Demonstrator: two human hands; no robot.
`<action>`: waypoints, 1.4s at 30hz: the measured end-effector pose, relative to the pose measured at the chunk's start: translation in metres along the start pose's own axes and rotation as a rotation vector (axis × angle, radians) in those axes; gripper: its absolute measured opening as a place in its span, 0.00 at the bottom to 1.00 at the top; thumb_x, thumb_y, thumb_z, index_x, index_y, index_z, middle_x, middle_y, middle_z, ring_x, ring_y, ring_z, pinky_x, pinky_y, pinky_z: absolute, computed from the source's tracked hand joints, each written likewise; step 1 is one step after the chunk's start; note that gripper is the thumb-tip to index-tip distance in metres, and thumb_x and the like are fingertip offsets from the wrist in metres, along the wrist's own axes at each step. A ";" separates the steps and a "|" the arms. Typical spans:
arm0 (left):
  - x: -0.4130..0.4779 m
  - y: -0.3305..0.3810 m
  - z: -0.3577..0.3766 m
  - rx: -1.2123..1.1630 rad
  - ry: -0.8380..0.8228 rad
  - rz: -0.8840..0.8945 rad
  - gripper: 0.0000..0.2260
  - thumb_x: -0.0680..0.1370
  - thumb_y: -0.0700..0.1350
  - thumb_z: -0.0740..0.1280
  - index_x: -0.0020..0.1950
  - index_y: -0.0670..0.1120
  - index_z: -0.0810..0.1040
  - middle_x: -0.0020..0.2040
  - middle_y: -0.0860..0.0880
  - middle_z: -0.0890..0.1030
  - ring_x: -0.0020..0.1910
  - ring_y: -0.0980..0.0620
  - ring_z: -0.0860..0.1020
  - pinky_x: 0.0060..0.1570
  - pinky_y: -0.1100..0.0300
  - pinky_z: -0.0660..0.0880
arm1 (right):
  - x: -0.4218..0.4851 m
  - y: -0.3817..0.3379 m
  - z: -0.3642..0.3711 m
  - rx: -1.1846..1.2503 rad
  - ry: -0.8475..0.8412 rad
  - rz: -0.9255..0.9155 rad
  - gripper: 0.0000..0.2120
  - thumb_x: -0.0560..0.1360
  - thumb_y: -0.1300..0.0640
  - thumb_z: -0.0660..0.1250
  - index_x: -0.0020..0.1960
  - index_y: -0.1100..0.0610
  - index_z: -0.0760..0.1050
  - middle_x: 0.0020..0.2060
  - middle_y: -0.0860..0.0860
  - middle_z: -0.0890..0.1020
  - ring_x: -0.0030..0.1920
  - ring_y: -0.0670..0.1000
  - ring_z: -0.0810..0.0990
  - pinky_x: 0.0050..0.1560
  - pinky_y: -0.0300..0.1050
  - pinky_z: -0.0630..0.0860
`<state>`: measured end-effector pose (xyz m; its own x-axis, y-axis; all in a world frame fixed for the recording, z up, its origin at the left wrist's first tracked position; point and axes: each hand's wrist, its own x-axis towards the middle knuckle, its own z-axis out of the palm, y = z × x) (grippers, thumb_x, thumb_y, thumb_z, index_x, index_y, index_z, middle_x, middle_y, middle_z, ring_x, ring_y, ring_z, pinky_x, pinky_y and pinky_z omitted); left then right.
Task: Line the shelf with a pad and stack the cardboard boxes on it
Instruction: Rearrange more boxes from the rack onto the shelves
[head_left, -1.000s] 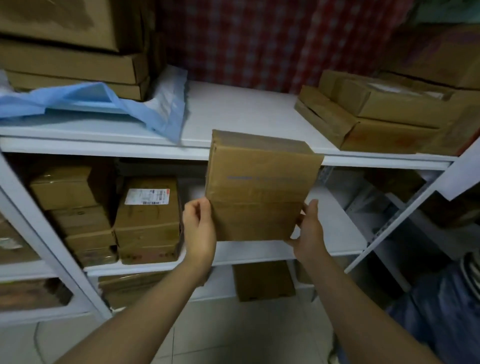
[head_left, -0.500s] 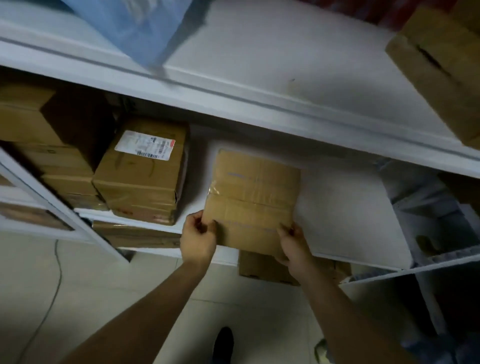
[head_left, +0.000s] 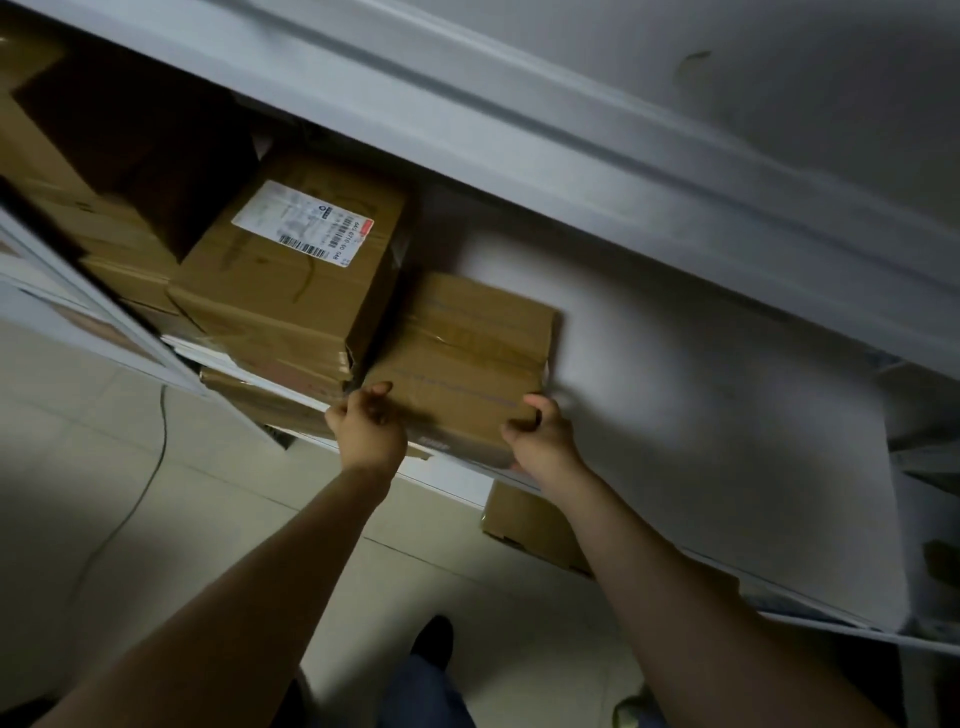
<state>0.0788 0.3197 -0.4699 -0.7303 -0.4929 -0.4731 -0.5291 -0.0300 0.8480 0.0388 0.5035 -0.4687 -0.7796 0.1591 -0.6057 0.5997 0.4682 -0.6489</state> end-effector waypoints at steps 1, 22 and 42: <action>0.001 0.000 -0.001 -0.014 0.006 0.006 0.15 0.80 0.31 0.61 0.60 0.49 0.75 0.70 0.44 0.60 0.57 0.47 0.72 0.71 0.50 0.69 | 0.002 0.000 0.004 0.000 0.002 -0.009 0.24 0.76 0.53 0.67 0.69 0.43 0.66 0.65 0.53 0.68 0.54 0.56 0.79 0.55 0.53 0.81; -0.150 0.117 -0.007 0.101 -0.451 0.819 0.05 0.83 0.44 0.62 0.53 0.52 0.77 0.40 0.57 0.81 0.41 0.59 0.81 0.43 0.63 0.78 | -0.189 -0.025 -0.076 0.506 0.832 -0.415 0.09 0.81 0.57 0.58 0.49 0.55 0.77 0.44 0.49 0.83 0.45 0.47 0.81 0.44 0.34 0.73; -0.319 0.316 0.137 -0.210 -0.632 0.952 0.27 0.73 0.65 0.57 0.68 0.54 0.70 0.66 0.49 0.74 0.66 0.49 0.73 0.69 0.48 0.69 | -0.290 -0.056 -0.385 0.779 1.552 -0.383 0.16 0.81 0.52 0.57 0.66 0.56 0.70 0.67 0.56 0.72 0.68 0.58 0.65 0.66 0.51 0.67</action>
<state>0.0852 0.5866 -0.0844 -0.9109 0.1263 0.3928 0.3891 -0.0535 0.9196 0.1623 0.7653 -0.0794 -0.0447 0.9623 0.2682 -0.0600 0.2654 -0.9623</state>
